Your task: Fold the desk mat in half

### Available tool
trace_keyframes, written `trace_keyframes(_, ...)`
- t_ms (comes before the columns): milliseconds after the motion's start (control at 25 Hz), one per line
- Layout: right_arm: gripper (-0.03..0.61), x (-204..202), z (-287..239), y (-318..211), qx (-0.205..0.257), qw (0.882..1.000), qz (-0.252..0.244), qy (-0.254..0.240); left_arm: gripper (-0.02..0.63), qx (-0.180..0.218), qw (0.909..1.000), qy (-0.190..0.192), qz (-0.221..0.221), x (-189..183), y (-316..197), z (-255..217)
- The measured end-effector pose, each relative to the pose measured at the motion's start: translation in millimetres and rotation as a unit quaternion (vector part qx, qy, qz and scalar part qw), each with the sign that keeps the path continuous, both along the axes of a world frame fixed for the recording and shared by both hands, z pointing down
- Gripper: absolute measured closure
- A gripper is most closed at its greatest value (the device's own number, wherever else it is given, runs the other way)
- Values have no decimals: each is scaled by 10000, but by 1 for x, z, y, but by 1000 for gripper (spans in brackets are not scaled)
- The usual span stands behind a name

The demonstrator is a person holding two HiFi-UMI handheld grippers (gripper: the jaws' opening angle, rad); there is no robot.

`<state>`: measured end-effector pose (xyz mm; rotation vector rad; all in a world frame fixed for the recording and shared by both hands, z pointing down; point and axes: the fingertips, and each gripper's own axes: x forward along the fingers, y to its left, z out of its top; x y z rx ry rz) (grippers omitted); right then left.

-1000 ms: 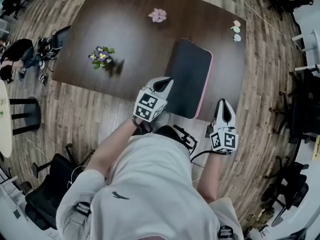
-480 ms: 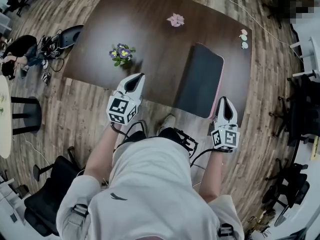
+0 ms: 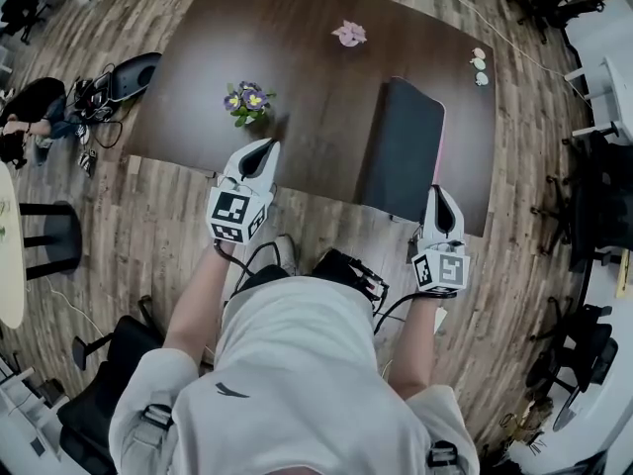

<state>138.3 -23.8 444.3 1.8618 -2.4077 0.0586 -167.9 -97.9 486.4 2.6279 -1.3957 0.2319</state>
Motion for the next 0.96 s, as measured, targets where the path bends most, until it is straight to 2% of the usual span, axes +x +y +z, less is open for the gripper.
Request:
trace_keyframes(680,577,29,4,6,-40,9997,-30,-257,606,51,9998,-13,-214,22,11,-2)
trace_keyframes(960,577,40,3,12,-53,9996,-62,-277,606,-11,9996,96,-266,37,14,0)
